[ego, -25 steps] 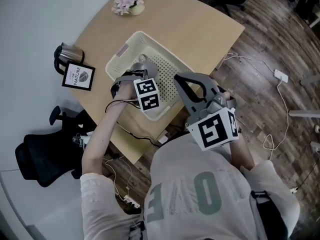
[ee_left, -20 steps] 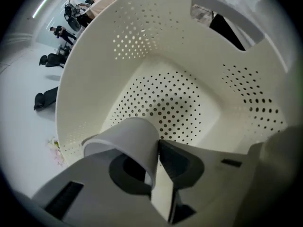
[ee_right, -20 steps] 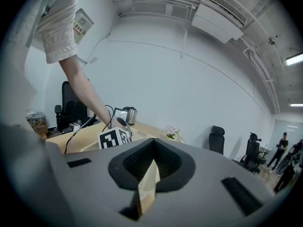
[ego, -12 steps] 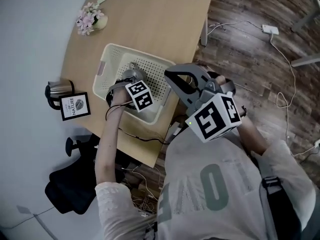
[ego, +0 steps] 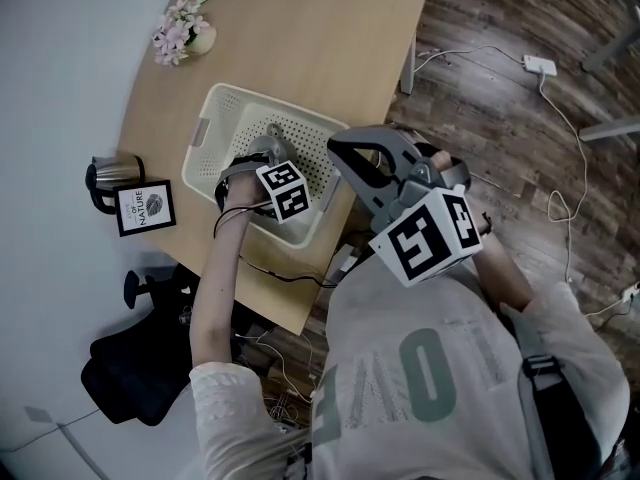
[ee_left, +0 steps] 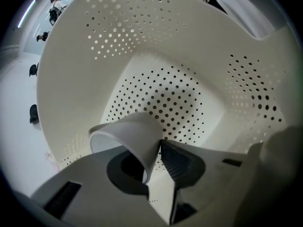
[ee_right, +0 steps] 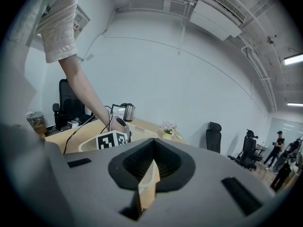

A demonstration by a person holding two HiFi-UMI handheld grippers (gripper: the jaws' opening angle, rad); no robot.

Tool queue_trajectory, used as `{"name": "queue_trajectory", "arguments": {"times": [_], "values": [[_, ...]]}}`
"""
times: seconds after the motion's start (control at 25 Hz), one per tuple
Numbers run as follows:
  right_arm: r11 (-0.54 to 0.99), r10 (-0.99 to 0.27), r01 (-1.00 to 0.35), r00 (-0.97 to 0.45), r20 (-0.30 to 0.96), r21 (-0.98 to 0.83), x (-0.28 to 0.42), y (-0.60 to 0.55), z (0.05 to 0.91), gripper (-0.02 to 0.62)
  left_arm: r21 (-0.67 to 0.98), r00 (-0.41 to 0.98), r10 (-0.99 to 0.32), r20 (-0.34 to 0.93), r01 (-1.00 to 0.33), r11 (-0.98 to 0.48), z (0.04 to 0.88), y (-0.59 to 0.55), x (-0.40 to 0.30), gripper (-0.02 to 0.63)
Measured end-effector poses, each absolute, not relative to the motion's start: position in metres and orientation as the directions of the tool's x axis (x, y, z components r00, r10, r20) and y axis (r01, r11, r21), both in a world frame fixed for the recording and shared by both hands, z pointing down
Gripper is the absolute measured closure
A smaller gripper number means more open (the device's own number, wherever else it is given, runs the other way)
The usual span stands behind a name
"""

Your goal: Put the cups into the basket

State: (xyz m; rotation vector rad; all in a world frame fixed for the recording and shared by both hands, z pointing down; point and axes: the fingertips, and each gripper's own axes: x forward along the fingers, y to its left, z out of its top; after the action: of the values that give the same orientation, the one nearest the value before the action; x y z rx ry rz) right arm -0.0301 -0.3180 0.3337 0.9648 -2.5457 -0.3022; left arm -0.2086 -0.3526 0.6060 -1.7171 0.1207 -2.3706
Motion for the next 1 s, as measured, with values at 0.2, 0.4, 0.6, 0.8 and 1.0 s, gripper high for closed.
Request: {"name": "queue_trajectory", "arguments": {"times": [0.2,0.4,0.6,0.8,1.0], "values": [[0.754,-0.654,-0.563,-0.693,0.303,0.338,-0.038,-0.317,0.337,0.598,-0.263,-0.270,-0.279,0.922,0.093,-0.960,0.588,-0.362,-0.206,0.500],[0.777,-0.620,-0.516,-0.726,0.297,0.359,-0.050,-0.314,0.332,0.598,-0.360,-0.220,-0.365,0.905,0.064,-0.931,0.553,-0.361,-0.202,0.502],[0.784,-0.607,-0.494,-0.736,0.299,0.376,-0.061,-0.316,0.329,0.598,-0.488,-0.053,-0.485,0.873,-0.113,-0.865,0.479,-0.358,-0.191,0.505],[0.801,-0.571,-0.447,-0.769,0.287,0.398,-0.077,-0.317,0.323,0.598,-0.510,0.202,-0.706,0.679,-0.561,-0.652,0.382,-0.357,-0.173,0.538],[0.801,-0.553,-0.419,-0.792,0.259,0.428,-0.090,-0.314,0.311,0.598,-0.484,0.173,-0.935,0.310,-0.818,-0.312,0.289,-0.336,-0.173,0.592]]}}
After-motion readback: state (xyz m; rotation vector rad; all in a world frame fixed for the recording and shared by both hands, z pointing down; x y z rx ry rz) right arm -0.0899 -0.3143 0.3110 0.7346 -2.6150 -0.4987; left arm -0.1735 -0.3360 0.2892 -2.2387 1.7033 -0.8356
